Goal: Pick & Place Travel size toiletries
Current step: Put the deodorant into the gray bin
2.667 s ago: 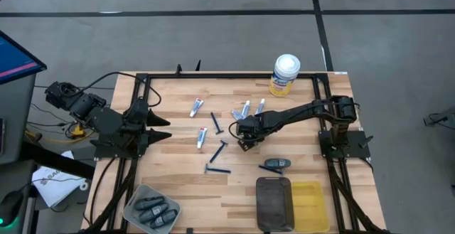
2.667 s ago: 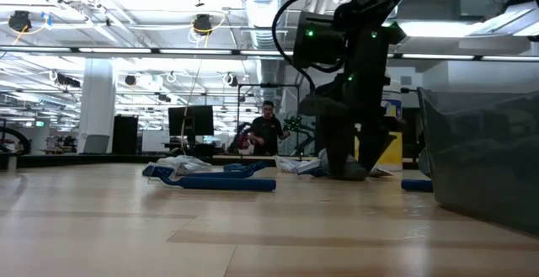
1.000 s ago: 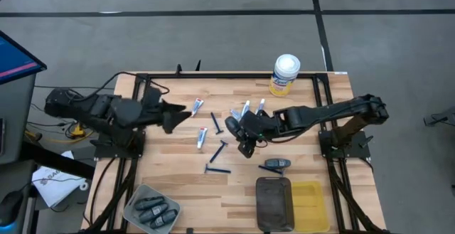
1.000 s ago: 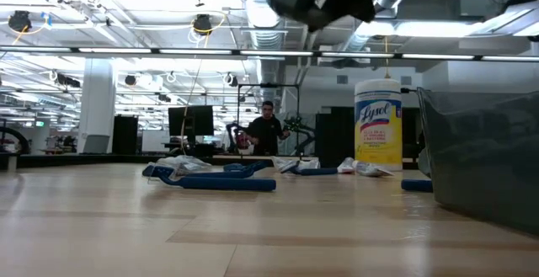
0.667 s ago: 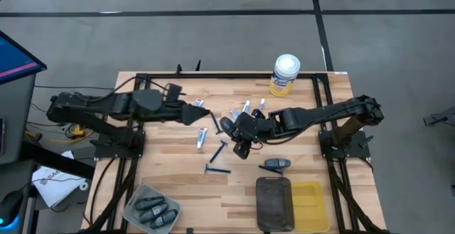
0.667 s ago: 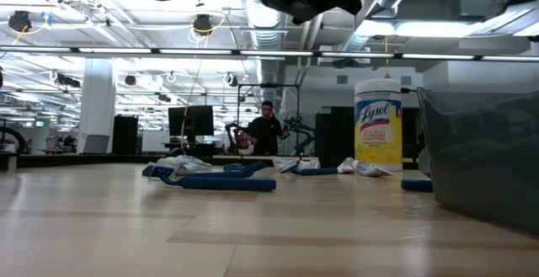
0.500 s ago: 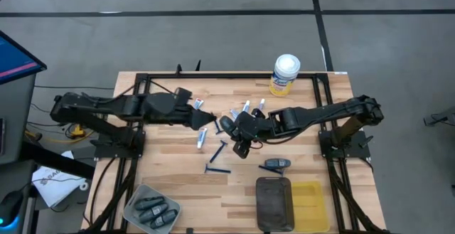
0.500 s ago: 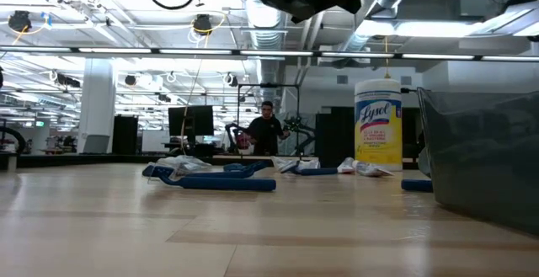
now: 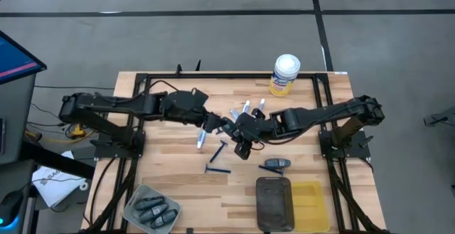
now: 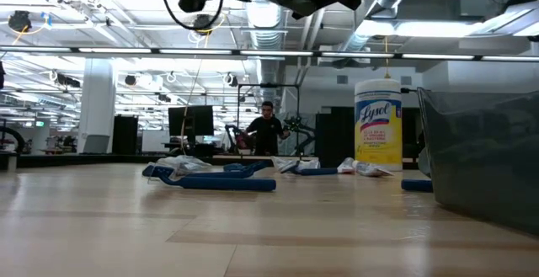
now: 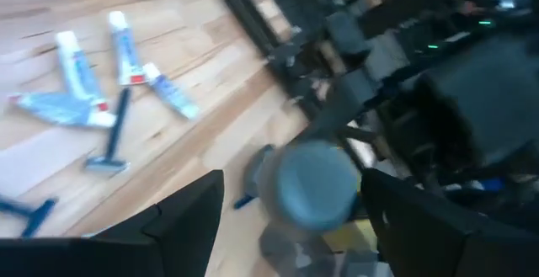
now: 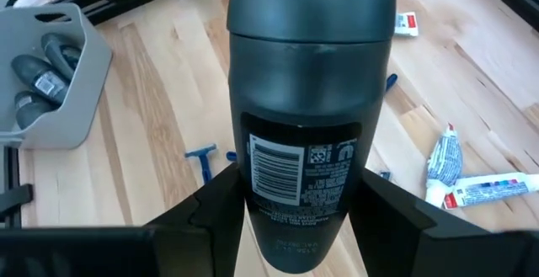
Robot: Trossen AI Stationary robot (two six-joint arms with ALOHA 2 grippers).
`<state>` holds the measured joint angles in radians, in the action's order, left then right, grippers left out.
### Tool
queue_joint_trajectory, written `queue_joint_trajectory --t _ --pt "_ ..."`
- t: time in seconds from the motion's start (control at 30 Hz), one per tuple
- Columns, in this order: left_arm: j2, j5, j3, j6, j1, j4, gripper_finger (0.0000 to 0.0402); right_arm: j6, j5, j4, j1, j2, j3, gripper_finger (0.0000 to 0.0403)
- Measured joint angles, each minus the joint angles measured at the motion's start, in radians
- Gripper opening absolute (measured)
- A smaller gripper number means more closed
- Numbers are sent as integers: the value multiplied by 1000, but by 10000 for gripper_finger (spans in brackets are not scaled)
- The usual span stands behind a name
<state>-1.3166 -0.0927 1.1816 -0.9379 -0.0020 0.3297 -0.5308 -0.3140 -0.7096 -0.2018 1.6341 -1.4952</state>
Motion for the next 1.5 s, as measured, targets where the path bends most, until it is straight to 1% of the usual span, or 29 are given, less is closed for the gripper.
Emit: queue_joint_trajectory --t 0.17,0.23,0.33,0.53,0.7,0.93,1.03,1.23,1.3,1.4,1.5 --pt "-38 194 1 16 53 -105 278 10 2 -1 -9 0 0 170" --pt "-55 251 0 15 57 -98 278 10 3 -1 -9 0 0 171" --pt "-77 304 0 19 49 -97 278 11 7 -10 -10 0 0 171" --pt "-93 298 0 45 45 -100 278 15 8 -16 -9 0 0 171" --pt "-98 329 0 52 49 -103 278 19 6 -14 -4 0 0 171" --pt "-103 327 0 69 49 -101 277 34 18 -10 0 0 0 171" --pt "-103 331 0 69 50 -101 266 34 18 -8 1 0 0 171" --pt "-103 325 0 70 49 -93 215 36 27 -8 6 0 0 171" --pt "-103 324 0 70 49 -93 204 35 27 -10 6 0 0 171" --pt "-103 319 0 70 49 -93 204 37 27 -11 6 0 0 171" --pt "-103 320 0 68 48 -93 220 41 27 -9 7 0 0 171"
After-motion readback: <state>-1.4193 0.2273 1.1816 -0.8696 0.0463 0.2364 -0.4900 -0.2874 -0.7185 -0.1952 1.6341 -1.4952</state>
